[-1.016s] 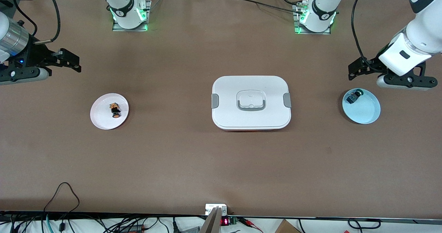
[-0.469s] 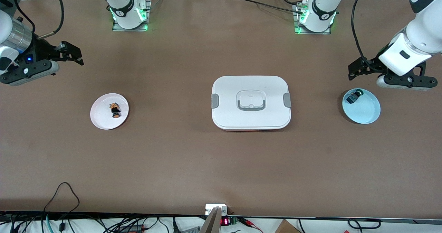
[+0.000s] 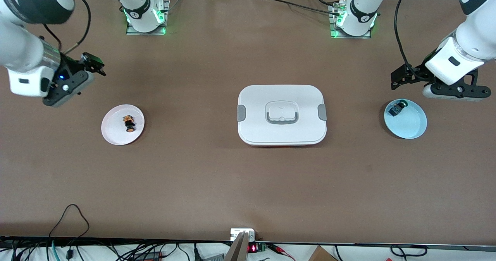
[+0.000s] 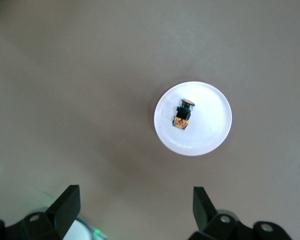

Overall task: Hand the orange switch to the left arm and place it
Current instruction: 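Lower the right gripper toward the orange switch on the white plate, then close the right gripper on the orange switch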

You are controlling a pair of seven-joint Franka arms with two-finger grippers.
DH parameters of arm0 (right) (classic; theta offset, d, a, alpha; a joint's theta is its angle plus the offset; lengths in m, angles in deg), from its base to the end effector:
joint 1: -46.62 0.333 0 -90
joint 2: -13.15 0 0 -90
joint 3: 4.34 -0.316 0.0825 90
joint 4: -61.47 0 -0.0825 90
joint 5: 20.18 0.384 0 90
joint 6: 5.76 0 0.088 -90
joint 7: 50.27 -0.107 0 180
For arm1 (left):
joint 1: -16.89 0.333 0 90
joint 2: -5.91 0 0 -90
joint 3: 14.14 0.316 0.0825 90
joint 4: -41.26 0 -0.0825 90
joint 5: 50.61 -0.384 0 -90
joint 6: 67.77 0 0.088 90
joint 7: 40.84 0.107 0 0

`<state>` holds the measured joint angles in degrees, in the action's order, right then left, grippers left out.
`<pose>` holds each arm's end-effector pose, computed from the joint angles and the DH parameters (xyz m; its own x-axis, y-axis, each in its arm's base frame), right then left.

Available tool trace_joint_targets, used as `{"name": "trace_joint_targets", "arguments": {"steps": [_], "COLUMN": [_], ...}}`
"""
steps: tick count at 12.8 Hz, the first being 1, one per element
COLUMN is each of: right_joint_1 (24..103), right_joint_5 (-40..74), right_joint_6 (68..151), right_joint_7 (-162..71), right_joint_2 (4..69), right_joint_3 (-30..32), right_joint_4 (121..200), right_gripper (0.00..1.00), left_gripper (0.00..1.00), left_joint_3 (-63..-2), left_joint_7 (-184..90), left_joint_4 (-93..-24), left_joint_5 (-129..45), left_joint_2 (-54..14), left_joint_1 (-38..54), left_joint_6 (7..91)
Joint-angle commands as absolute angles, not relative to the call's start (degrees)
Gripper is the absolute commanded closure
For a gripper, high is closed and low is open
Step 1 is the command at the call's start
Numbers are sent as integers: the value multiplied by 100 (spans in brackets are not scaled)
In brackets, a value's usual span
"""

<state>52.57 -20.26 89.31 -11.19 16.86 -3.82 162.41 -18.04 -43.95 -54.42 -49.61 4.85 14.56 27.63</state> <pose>0.5616 0.0534 0.5055 0.7021 0.7000 -0.1304 0.6926 -0.7139 -0.1034 0.5613 -0.0627 0.5753 0.9983 -0.0528 -0.0243 -0.0524 -0.9985 0.0173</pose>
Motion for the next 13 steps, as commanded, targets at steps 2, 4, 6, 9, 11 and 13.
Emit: {"name": "trace_joint_targets", "arguments": {"steps": [2, 4, 6, 9, 11, 13], "right_joint_1": [4707, 4654, 4251, 4109, 4091, 4004], "right_joint_5": [-2412, -2492, -2483, -2475, -2466, -2440], "right_joint_6": [9968, 10417, 10926, 11428, 11727, 12104], "right_joint_7": [1067, 1764, 2668, 3995, 4481, 5069], "right_joint_2": [1623, 1675, 1754, 2026, 2158, 2482], "right_joint_3": [-960, -1048, -1442, -1567, -1567, -1567], "right_joint_4": [17052, 17377, 17729, 18002, 18230, 18310], "right_gripper": [0, 0, 0, 0, 0, 0], "left_gripper": [0, 0, 0, 0, 0, 0], "left_joint_3": [-1792, -1792, -1792, -1792, -1792, -1792], "left_joint_7": [-4409, -4409, -4409, -4409, -4418, -4418], "left_joint_4": [-5270, -5270, -5270, -5270, -5270, -5270], "left_joint_5": [-5070, -5070, -5070, -5070, -5070, -5070], "left_joint_2": [433, 433, 433, 433, 433, 433], "left_joint_1": [1425, 1425, 1425, 1434, 1434, 1434], "left_joint_6": [2619, 2619, 2619, 2619, 2619, 2619]}}
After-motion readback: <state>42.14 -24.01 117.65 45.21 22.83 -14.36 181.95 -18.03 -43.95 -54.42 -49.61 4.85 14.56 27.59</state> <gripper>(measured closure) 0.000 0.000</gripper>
